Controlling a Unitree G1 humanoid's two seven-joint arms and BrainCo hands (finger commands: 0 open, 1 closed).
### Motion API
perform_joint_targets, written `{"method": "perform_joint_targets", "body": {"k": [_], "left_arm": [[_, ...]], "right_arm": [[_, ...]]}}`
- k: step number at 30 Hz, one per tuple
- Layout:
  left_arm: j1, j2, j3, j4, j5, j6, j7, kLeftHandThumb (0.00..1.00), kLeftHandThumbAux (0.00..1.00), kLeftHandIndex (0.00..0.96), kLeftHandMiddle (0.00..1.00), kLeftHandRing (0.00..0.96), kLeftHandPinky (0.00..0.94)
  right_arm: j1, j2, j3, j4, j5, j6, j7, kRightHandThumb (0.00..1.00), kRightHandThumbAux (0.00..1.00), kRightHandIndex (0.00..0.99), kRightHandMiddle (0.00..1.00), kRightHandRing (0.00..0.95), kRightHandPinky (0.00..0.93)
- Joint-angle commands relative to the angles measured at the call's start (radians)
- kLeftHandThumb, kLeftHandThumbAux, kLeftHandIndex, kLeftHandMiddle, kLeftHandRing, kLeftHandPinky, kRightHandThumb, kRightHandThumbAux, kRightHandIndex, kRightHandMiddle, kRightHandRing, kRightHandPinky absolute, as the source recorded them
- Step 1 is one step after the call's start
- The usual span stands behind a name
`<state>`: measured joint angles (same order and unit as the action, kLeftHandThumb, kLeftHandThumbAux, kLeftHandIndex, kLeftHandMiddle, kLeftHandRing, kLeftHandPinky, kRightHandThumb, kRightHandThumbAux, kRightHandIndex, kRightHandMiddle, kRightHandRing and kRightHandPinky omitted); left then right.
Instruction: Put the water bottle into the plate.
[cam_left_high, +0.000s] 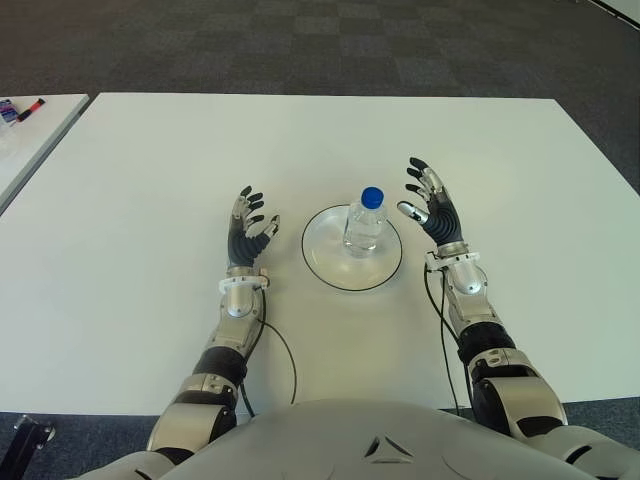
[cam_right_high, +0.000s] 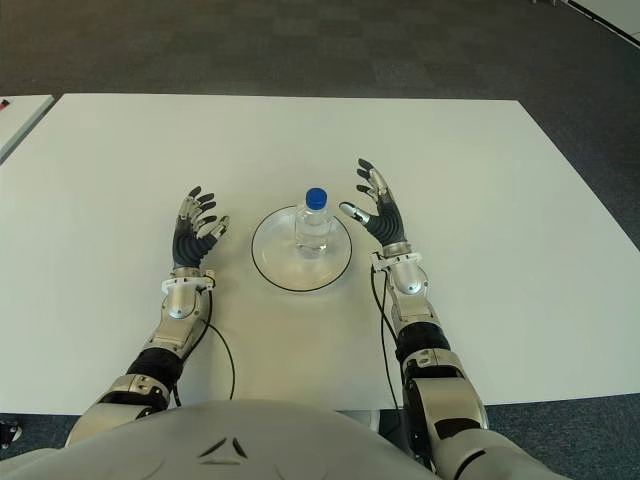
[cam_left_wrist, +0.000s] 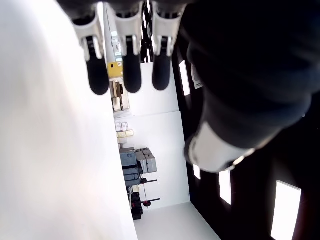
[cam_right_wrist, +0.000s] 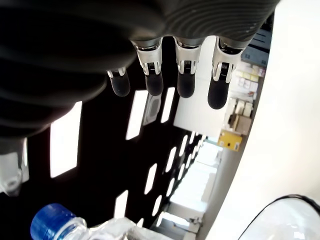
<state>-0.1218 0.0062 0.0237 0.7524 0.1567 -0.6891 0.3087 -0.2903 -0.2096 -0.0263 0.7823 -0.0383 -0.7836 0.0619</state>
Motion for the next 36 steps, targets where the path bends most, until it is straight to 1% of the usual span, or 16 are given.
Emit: {"method": "perform_joint_targets", "body": {"k": [1, 3, 4, 6, 10, 14, 19, 22, 26, 36], "left_arm": [[-0.003, 0.008, 0.005, 0.022, -0.002, -0.01, -0.006, 0.331, 0.838, 0.112, 0.214, 0.232, 0.287], [-0.005, 0.009, 0.005, 0.026, -0.003, -0.015, -0.007, 0.331, 0.837, 0.112, 0.215, 0.233, 0.287], [-0.005, 0.01, 0.005, 0.027, -0.003, -0.017, -0.007, 0.331, 0.836, 0.112, 0.215, 0.233, 0.286], [-0.006, 0.011, 0.005, 0.03, -0.002, -0.021, -0.008, 0.33, 0.834, 0.113, 0.214, 0.232, 0.285], [-0.007, 0.012, 0.004, 0.035, -0.004, -0.023, -0.012, 0.331, 0.833, 0.113, 0.212, 0.229, 0.283], [-0.008, 0.011, 0.006, 0.037, -0.012, -0.027, -0.02, 0.336, 0.831, 0.113, 0.21, 0.226, 0.278], [-0.008, 0.012, 0.007, 0.036, -0.012, -0.029, -0.018, 0.343, 0.829, 0.115, 0.21, 0.226, 0.279], [-0.007, 0.013, 0.007, 0.036, -0.01, -0.03, -0.015, 0.347, 0.83, 0.117, 0.213, 0.229, 0.285], [-0.008, 0.015, 0.008, 0.038, -0.008, -0.031, -0.012, 0.352, 0.835, 0.116, 0.215, 0.232, 0.288], [-0.009, 0.017, 0.008, 0.041, -0.007, -0.031, -0.013, 0.344, 0.836, 0.108, 0.212, 0.233, 0.279]], "right_arm": [[-0.03, -0.005, -0.04, 0.09, 0.044, 0.011, 0.025, 0.503, 0.582, 0.0, 0.06, 0.135, 0.246], [-0.038, 0.0, -0.049, 0.106, 0.049, 0.012, 0.026, 0.473, 0.605, 0.0, 0.069, 0.143, 0.246], [-0.041, 0.004, -0.052, 0.11, 0.051, 0.014, 0.026, 0.433, 0.617, 0.0, 0.074, 0.145, 0.237], [-0.046, 0.011, -0.06, 0.116, 0.063, 0.022, 0.033, 0.389, 0.628, 0.0, 0.079, 0.147, 0.23], [-0.055, 0.027, -0.085, 0.124, 0.107, 0.065, 0.062, 0.298, 0.635, 0.0, 0.096, 0.156, 0.233], [-0.063, 0.054, -0.119, 0.124, 0.163, 0.114, 0.077, 0.247, 0.648, 0.0, 0.132, 0.19, 0.268], [-0.07, 0.091, -0.161, 0.136, 0.203, 0.144, 0.054, 0.225, 0.67, 0.013, 0.19, 0.241, 0.315], [-0.075, 0.116, -0.19, 0.147, 0.232, 0.156, 0.049, 0.227, 0.685, 0.061, 0.248, 0.288, 0.354], [-0.085, 0.151, -0.233, 0.151, 0.293, 0.207, 0.059, 0.244, 0.69, 0.137, 0.311, 0.342, 0.389], [-0.101, 0.176, -0.273, 0.169, 0.326, 0.326, 0.04, 0.26, 0.708, 0.233, 0.368, 0.387, 0.404]]}}
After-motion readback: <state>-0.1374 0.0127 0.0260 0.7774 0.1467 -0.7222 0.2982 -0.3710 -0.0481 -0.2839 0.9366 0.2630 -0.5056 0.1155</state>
